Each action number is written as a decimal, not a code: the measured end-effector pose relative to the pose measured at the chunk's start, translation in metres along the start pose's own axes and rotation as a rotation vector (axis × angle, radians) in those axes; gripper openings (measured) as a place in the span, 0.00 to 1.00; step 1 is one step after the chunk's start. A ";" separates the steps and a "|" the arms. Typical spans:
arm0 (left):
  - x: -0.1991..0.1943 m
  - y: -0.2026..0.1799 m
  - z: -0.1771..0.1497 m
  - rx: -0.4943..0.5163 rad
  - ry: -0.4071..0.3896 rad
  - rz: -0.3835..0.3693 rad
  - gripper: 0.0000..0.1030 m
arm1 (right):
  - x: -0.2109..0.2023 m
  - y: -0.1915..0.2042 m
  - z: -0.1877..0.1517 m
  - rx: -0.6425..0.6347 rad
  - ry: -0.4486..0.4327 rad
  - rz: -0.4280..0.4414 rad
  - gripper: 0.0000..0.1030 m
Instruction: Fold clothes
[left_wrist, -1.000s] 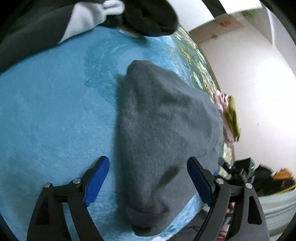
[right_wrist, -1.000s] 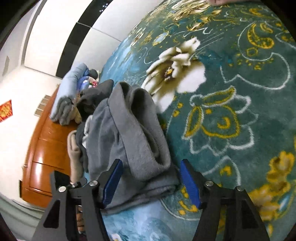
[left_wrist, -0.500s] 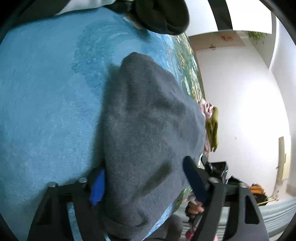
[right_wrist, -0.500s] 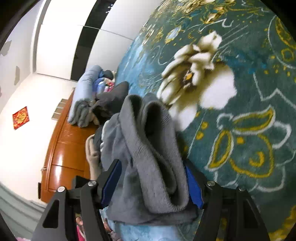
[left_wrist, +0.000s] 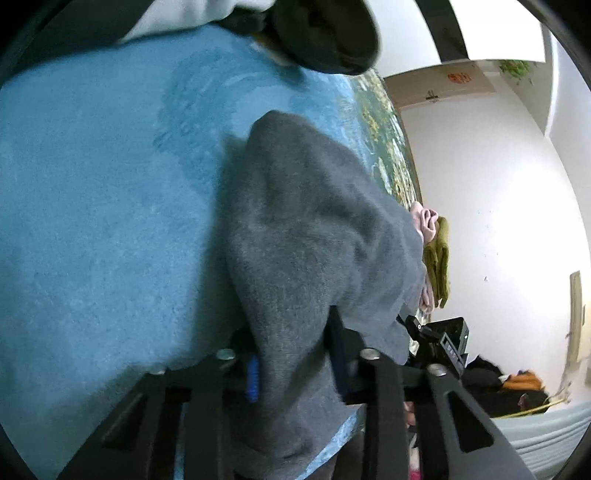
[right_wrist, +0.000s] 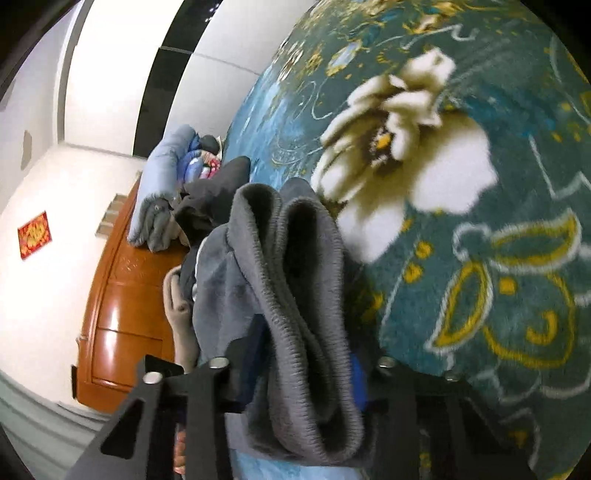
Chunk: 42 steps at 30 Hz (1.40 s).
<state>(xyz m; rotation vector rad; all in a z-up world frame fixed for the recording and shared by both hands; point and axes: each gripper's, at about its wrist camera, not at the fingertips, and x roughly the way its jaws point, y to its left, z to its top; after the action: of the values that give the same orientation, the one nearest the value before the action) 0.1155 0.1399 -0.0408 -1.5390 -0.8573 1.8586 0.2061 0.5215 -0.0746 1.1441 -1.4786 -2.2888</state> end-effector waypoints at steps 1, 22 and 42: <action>-0.001 -0.008 0.001 0.029 -0.005 0.010 0.21 | -0.002 0.003 0.000 0.002 -0.006 0.004 0.30; 0.104 -0.334 0.085 0.624 0.087 -0.176 0.18 | -0.249 0.069 0.119 -0.197 -0.391 -0.041 0.27; 0.384 -0.551 0.118 0.922 0.133 -0.040 0.18 | -0.408 -0.057 0.292 -0.045 -0.699 -0.262 0.27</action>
<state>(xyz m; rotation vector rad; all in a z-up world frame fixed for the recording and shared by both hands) -0.0509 0.7680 0.1655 -1.0088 0.0699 1.7108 0.2986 0.9682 0.1430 0.5580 -1.5213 -3.0918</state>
